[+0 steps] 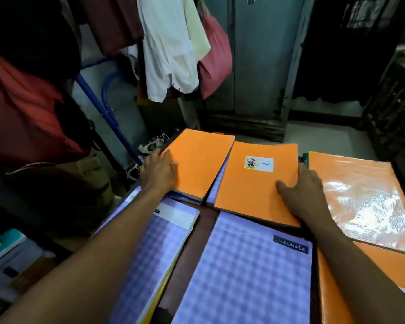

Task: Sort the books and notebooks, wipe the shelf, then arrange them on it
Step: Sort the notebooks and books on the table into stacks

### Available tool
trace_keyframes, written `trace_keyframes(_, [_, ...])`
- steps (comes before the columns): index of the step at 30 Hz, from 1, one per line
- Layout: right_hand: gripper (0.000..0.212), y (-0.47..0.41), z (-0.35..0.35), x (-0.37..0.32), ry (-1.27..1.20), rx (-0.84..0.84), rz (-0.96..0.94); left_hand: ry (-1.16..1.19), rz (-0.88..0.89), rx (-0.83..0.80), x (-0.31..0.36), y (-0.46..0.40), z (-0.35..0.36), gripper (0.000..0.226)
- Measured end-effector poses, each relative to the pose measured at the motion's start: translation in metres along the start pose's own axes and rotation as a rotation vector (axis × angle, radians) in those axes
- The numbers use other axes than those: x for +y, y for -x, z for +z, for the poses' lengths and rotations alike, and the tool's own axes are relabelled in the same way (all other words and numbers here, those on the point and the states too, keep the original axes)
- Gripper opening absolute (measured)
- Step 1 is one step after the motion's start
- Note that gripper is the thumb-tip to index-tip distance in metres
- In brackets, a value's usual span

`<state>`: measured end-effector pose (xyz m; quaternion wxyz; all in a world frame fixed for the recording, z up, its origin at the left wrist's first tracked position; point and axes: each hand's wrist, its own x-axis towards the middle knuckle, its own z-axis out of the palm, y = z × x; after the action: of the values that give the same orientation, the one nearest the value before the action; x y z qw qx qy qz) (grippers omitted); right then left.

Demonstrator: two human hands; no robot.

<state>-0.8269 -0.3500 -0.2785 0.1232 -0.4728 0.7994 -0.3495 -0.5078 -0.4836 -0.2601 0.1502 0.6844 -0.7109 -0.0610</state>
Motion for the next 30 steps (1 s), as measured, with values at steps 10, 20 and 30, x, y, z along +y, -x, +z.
trace_keyframes(10, [0.054, 0.073, 0.007, -0.098, 0.019, -0.06, -0.524, 0.304, 0.048, 0.059, -0.038, 0.1, -0.093, 0.042])
trace_keyframes(20, [0.028, 0.319, 0.097, -0.325, -0.435, -0.773, -0.846, 0.341, -0.199, 0.403, -0.215, 0.325, -0.222, 0.026])
trace_keyframes(30, [0.029, 0.51, 0.132, -0.377, -0.538, -1.123, -0.865, -0.025, -0.167, 0.89, -0.309, 0.529, -0.254, 0.018])
